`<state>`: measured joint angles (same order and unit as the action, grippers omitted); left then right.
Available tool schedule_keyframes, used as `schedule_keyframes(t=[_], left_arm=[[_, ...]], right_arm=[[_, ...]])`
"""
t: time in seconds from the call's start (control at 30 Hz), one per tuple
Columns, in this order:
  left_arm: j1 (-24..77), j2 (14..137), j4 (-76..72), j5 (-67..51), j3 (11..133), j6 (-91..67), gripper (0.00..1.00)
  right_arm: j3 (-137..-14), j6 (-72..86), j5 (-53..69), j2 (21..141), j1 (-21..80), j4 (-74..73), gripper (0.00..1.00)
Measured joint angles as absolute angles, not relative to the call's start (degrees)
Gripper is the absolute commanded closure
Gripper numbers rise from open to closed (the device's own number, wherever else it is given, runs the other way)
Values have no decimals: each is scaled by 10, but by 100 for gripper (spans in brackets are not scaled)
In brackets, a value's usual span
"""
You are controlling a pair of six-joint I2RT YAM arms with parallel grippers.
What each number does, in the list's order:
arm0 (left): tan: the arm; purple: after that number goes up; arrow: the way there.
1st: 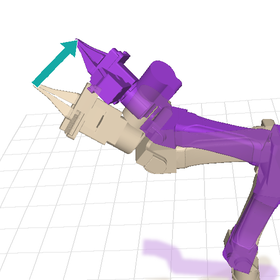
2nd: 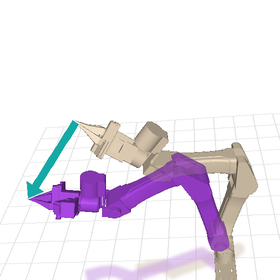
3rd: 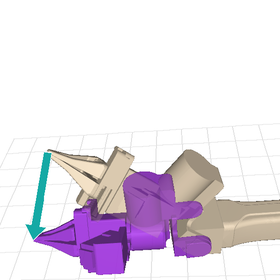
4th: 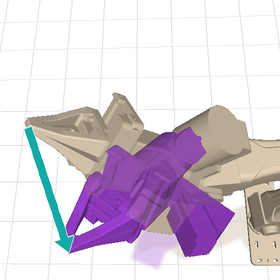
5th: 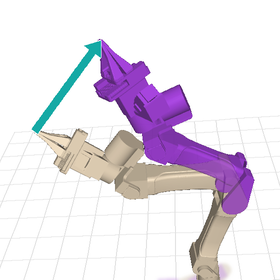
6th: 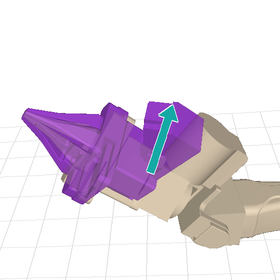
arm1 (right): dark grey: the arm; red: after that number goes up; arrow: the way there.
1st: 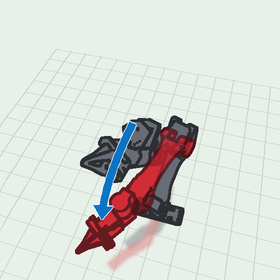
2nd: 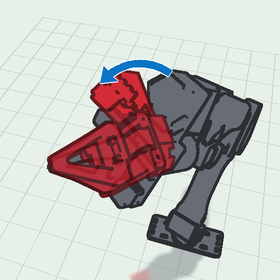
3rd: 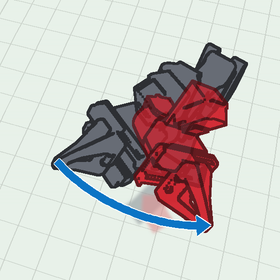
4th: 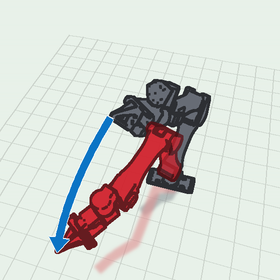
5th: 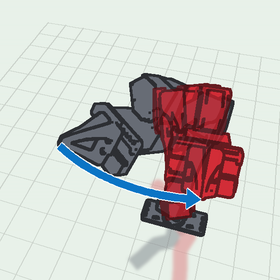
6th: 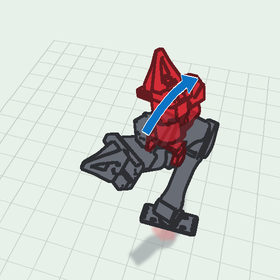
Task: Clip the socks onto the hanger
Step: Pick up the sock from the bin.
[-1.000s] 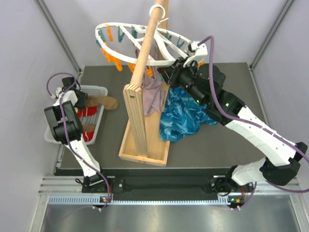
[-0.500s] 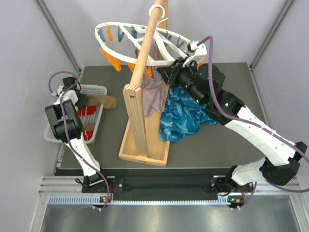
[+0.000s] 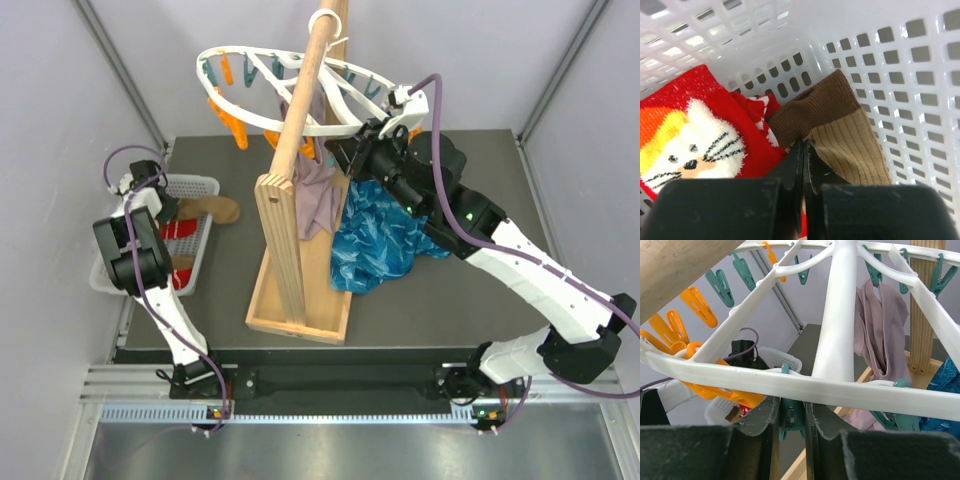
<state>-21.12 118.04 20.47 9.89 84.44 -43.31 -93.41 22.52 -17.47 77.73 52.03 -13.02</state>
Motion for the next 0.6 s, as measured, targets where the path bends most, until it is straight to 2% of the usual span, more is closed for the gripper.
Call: schedule_keyframes(t=[0.6], left_arm=[[-209, 967, 174, 72, 683, -421, 100]], right_arm=[[-907, 225, -175, 761, 520, -117, 100]])
